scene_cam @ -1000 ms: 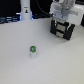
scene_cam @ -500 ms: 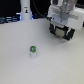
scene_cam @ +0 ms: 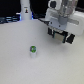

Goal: Open the kcup holder, insert the kcup into the holder, and close the kcup holder

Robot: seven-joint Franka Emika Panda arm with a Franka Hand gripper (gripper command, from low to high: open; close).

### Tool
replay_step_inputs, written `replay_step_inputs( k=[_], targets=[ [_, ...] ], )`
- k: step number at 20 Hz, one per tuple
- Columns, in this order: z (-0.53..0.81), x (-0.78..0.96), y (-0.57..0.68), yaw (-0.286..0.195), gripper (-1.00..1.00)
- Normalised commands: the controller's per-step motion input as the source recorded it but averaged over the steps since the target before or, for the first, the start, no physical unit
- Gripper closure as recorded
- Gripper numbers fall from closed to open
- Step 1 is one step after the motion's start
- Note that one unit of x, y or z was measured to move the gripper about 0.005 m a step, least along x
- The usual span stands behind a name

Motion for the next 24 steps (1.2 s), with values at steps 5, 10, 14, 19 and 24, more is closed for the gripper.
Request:
replay_step_inputs(
  k=[5, 10, 14, 19, 24],
  targets=[
    [0.24, 0.94, -0.30, -0.062, 1.00],
    [0.29, 0.60, -0.05, -0.077, -1.00],
    [0.41, 0.37, -0.16, -0.153, -1.00],
    [0.44, 0.18, -0.37, -0.215, -1.00],
    [0.38, 0.00, -0.43, -0.260, -1.00]
  ],
)
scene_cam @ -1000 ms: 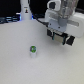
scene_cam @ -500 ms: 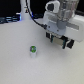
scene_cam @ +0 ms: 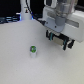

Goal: Open the kcup holder, insert the kcup into the holder, and close the kcup holder

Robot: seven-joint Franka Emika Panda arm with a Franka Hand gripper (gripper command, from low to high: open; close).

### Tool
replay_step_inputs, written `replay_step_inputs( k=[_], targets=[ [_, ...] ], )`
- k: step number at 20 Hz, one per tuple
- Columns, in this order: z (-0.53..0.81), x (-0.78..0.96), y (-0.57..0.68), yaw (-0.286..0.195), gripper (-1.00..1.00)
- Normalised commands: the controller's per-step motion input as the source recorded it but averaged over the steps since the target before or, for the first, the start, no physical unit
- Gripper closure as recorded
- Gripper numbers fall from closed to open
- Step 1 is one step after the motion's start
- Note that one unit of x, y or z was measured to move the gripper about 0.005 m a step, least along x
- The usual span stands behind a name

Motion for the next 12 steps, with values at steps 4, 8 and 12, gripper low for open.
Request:
replay_step_inputs(
  k=[4, 8, 12],
  targets=[
    [0.32, -0.06, -0.35, -0.282, -1.00],
    [0.22, -0.14, -0.31, -0.289, -1.00],
    [0.04, -0.23, -0.31, -0.284, -1.00]
  ],
)
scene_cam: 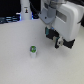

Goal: Open the kcup holder, insert the kcup into the holder, and close the kcup holder

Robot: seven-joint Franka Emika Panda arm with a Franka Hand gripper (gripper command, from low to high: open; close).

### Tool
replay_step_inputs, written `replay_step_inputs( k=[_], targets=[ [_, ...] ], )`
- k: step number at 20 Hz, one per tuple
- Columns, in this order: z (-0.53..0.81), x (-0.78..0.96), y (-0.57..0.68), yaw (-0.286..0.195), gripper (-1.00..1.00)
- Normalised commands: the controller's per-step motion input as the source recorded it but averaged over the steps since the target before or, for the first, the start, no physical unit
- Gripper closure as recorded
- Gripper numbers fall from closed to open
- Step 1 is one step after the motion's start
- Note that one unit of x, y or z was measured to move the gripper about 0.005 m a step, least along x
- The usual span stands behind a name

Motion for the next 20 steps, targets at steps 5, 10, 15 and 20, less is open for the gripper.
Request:
replay_step_inputs(
  k=[5, 10, 15, 20],
  targets=[
    [-0.04, -0.32, -0.32, -0.278, -1.00],
    [-0.26, -0.38, -0.38, -0.264, -1.00],
    [-0.40, -0.37, -0.43, -0.257, -1.00],
    [-0.47, -0.34, -0.44, -0.262, -1.00]
  ],
)
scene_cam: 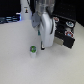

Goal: Open the kcup holder, insert the kcup into the holder, and close the kcup holder

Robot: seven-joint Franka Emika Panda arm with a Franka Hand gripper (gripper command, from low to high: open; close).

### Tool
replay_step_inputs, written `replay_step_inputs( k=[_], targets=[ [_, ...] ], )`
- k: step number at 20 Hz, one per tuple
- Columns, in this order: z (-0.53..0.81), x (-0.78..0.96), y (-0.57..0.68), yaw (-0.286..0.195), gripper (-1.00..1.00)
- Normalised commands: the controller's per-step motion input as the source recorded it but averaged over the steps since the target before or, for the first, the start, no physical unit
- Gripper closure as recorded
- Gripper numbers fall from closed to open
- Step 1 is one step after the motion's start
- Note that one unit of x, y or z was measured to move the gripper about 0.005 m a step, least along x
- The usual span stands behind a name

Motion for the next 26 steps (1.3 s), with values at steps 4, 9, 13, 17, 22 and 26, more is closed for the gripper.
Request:
replay_step_inputs(
  k=[4, 9, 13, 17, 22, 26],
  targets=[
    [-0.38, -0.13, -0.45, -0.260, -1.00],
    [-0.24, 0.03, -0.30, -0.252, -1.00],
    [-0.26, 0.15, -0.19, -0.237, -1.00],
    [-0.32, 0.15, -0.16, -0.221, -1.00],
    [-0.14, -0.01, -0.14, -0.161, -1.00],
    [0.02, -0.08, -0.05, -0.092, 1.00]
  ],
)
